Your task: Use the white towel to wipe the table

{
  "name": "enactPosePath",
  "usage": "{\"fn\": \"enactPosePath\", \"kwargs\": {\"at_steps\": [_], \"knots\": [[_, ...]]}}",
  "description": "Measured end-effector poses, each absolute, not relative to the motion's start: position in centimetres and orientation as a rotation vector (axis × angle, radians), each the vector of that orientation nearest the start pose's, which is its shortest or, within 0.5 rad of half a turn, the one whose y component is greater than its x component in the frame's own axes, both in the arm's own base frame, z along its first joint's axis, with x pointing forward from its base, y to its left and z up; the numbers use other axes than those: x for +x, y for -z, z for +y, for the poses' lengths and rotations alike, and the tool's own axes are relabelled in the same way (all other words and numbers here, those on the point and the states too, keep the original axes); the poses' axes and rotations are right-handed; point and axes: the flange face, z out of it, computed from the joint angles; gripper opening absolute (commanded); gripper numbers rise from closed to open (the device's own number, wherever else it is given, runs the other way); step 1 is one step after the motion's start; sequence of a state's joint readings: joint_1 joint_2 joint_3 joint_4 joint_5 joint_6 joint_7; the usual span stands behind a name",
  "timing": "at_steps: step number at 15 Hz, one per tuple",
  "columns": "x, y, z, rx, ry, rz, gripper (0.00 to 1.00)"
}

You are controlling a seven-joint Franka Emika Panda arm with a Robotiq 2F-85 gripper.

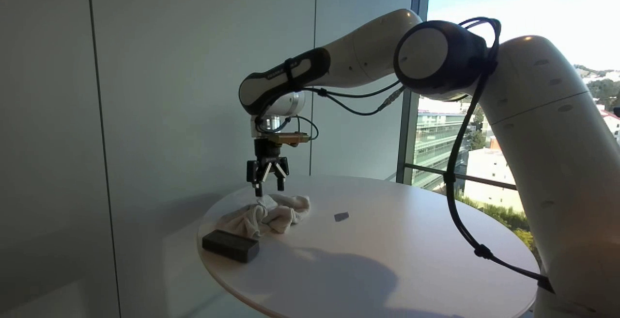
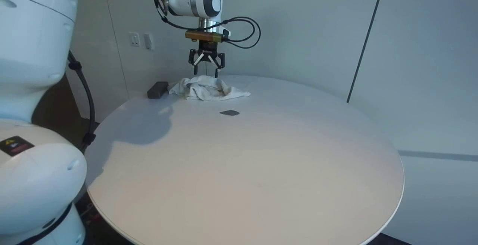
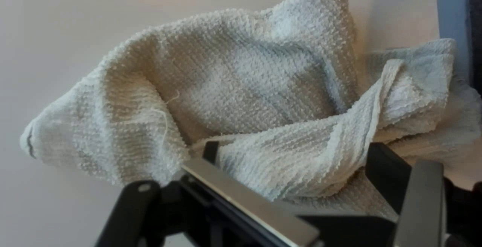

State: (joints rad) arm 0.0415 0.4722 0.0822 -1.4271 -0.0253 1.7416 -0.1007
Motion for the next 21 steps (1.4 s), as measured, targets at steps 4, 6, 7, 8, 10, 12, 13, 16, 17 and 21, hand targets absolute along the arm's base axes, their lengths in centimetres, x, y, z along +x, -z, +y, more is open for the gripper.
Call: {"fn": "enactPosePath", "kwargs": {"at_steps": [4, 6, 7, 8, 10, 12, 13, 16, 17, 21], "knots": [[68.3, -37.1, 7.9, -3.075, -0.383, -0.358, 1.0], [68.6, -35.8, 7.5, -3.065, -0.427, -0.345, 0.74], [68.7, -35.2, 7.1, -3.062, -0.437, -0.335, 0.68], [68.8, -34.9, 6.8, -3.06, -0.443, -0.326, 0.58], [69.0, -35.1, 6.1, -3.054, -0.432, -0.304, 0.42], [69.2, -35.6, 5.6, -3.039, -0.412, -0.28, 0.29], [69.3, -35.9, 5.4, -3.033, -0.404, -0.271, 0.2], [69.2, -36.2, 4.8, -3.043, -0.436, -0.195, 0.11], [68.9, -36.1, 4.2, -3.051, -0.478, -0.122, 0.14], [67.2, -35.4, 1.3, -3.044, -0.574, 0.179, 0.14]]}}
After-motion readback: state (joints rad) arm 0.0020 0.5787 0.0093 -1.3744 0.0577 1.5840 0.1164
